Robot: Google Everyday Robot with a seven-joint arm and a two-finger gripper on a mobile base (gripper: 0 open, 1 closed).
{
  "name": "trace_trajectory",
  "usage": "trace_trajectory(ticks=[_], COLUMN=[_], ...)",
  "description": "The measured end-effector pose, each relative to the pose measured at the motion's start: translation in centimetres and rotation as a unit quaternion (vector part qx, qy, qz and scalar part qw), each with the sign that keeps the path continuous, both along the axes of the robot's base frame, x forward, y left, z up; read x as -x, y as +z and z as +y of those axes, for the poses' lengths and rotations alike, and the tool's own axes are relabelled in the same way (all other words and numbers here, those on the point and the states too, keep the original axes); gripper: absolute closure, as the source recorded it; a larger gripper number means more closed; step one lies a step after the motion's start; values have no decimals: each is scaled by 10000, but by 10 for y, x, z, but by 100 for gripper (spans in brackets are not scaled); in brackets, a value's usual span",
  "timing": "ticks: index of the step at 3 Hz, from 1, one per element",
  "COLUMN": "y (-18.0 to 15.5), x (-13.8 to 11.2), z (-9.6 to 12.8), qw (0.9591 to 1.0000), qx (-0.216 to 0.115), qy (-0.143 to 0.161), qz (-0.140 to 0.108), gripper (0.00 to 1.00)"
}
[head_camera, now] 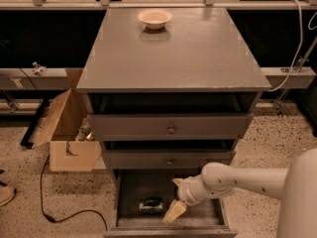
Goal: Pick green can from bottom drawer and place on counter
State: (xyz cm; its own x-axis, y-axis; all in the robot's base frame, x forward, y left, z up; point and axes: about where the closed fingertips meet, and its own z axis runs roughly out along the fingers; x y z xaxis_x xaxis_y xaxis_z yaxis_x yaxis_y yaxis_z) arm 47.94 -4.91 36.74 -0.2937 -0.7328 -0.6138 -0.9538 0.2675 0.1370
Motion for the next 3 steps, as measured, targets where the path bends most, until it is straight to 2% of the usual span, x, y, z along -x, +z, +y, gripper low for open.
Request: trace_trajectory(ticks=[1, 2, 3], y=[-55, -110, -139], x=[-21, -53, -70], z=[5, 25, 34], qw=[10000, 9992, 9983], qx=[48, 65, 114], qy=[29, 175, 235], qz=[-62, -364, -523], gripper=[0, 0, 0])
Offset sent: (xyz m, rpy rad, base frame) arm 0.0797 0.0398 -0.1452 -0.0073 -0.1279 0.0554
